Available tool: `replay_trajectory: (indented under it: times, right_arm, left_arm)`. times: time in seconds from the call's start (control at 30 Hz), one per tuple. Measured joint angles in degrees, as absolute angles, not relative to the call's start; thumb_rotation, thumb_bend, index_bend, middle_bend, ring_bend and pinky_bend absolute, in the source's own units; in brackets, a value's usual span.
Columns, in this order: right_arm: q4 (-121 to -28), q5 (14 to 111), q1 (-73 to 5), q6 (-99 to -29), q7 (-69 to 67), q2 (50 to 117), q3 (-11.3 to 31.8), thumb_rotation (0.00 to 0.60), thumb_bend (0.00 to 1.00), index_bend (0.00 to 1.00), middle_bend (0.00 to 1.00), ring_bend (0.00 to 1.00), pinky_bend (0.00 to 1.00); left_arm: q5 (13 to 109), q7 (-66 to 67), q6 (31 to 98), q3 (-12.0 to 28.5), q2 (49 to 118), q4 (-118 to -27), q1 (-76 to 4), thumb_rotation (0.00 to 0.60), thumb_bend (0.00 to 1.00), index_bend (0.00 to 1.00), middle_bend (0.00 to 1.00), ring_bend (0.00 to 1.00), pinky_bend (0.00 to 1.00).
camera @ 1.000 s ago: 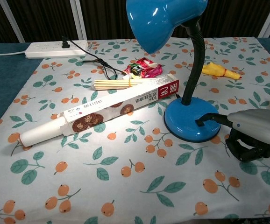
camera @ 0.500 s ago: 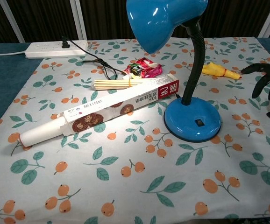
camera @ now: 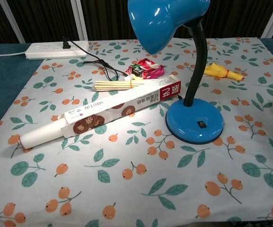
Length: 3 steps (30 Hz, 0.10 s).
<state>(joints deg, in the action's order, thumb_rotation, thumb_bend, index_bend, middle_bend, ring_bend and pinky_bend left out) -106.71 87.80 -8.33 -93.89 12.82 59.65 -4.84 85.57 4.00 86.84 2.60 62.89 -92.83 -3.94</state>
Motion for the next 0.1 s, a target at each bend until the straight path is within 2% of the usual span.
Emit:
replay_trajectory:
  times: [0.1]
  right_arm:
    - [-104.5,88.7,-6.8,-94.5,11.4,59.1,-5.7,0.6,0.22,0.03,0.16,0.24,0.16]
  left_arm:
    - [85.6,4.1,86.9,2.6,62.9,-92.9,-3.9,0.6,0.28,0.03,0.0,0.01,0.0]
